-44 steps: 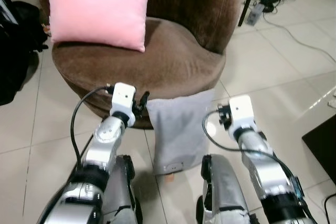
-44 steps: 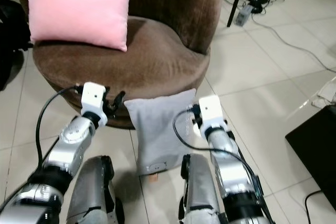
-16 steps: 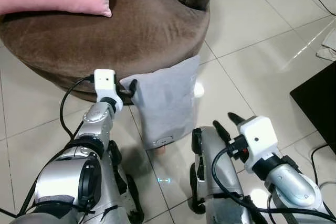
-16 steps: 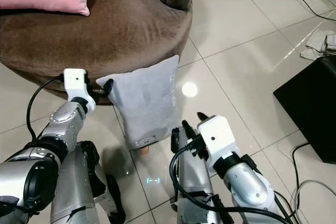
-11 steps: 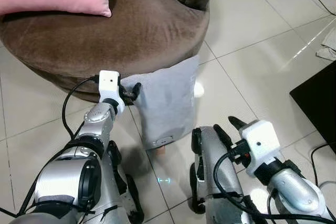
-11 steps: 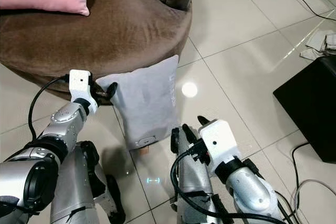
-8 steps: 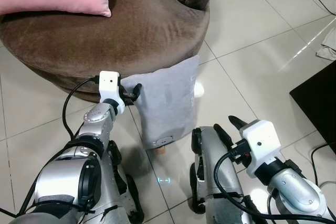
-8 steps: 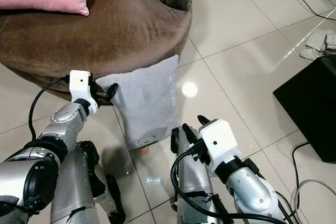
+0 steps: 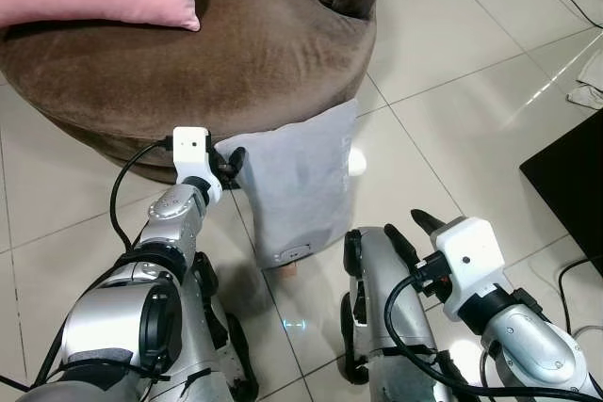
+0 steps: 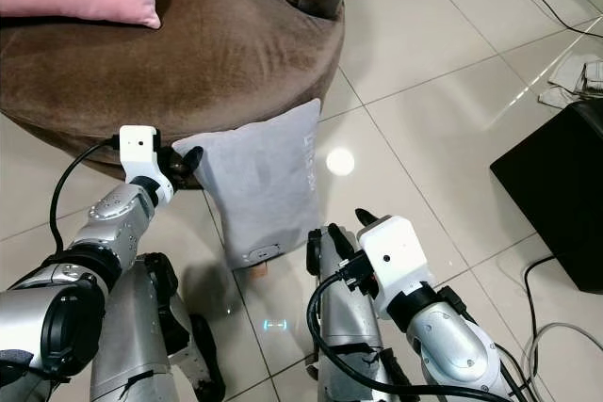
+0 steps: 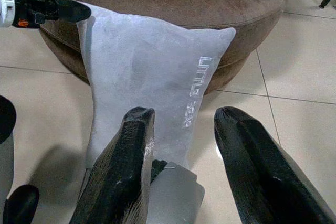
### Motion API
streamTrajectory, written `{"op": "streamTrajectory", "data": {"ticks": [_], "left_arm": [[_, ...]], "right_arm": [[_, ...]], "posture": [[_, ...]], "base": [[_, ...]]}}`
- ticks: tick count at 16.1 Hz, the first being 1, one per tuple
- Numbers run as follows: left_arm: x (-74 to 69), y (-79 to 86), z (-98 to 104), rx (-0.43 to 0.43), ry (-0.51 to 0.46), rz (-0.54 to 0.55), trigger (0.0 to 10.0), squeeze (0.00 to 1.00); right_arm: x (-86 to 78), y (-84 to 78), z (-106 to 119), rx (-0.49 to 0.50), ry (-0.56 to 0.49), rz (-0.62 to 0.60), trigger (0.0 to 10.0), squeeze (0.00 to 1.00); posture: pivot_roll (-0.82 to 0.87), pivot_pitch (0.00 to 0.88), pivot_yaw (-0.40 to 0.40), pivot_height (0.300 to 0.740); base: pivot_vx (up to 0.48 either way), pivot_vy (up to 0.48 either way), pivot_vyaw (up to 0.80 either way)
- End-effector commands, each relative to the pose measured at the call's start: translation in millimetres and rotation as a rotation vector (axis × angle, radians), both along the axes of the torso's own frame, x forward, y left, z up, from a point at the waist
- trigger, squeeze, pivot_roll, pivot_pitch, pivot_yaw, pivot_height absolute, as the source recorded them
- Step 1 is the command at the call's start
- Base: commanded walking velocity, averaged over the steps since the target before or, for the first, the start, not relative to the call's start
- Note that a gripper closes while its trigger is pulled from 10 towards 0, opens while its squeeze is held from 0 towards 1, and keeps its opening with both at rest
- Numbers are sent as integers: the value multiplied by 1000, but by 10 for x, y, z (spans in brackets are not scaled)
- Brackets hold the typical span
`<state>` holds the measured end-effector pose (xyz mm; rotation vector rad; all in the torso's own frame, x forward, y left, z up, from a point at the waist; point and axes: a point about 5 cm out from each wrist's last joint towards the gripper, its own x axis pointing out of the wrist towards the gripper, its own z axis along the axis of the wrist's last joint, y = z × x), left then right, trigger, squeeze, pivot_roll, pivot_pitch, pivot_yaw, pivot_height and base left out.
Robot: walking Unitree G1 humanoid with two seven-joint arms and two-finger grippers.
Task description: Move the pillow to the sofa from floor
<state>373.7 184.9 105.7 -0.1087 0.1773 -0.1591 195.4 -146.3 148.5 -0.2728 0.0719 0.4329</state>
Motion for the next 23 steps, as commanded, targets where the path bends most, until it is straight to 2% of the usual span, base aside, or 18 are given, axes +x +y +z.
{"op": "streamTrajectory", "data": {"ticks": [1,4,7,9,13,15,16,17,18,19,20,21,22,23], "left_arm": [[-24,-26,-64,-16,33,-9,0,0],[-32,-25,-76,-26,34,-9,0,0],[-25,-16,-8,-68,-42,-16,0,0],[-47,-39,4,-13,-84,-83,0,0],[-95,18,38,31,-166,-121,0,0],[-167,47,111,48,-291,-136,0,0],[-199,50,135,76,-323,-153,0,0],[-418,45,217,162,-416,-216,0,0],[-492,43,240,173,-434,-219,0,0],[-695,14,287,198,-462,-223,3255,0],[-824,-24,308,222,-478,-215,10000,0],[-865,-41,314,227,-484,-208,10000,0],[-1023,-160,320,177,-486,-187,10000,0],[-1092,-171,309,189,-484,-164,10000,0]], "right_arm": [[-44,-24,12,-5,2,0,10000,0],[-36,-30,6,-5,3,0,10000,0],[56,-12,-61,28,6,-15,10000,0],[192,36,-147,70,8,-42,10000,0],[438,103,-310,90,15,-72,10000,0],[691,89,-437,96,56,-128,10000,0],[774,84,-460,110,65,-142,10000,118],[994,35,-547,248,121,-228,10000,1000],[1036,29,-565,285,131,-246,10000,1000],[1150,64,-596,345,153,-250,10000,1000],[1233,118,-610,365,166,-228,10000,1000],[1263,141,-613,369,170,-216,10000,1000],[1389,204,-614,355,175,-189,10000,1000],[1472,216,-594,377,180,-200,10000,1000]], "posture": [[-338,313,-10,487],[-332,310,-11,487],[-261,299,5,487],[-177,274,13,487],[-71,255,22,487],[-1,247,2,487],[19,258,8,487],[83,245,12,487],[89,239,11,487],[128,233,3,487],[142,235,-5,487],[142,235,-5,487],[171,227,-25,487],[186,228,-32,487]], "base": [[0,0,0],[0,0,0],[0,0,0],[0,0,0],[0,0,0],[0,0,0],[0,0,0],[0,0,0],[0,0,0],[0,0,0],[0,0,0],[0,0,0],[0,0,0],[0,0,0]]}}
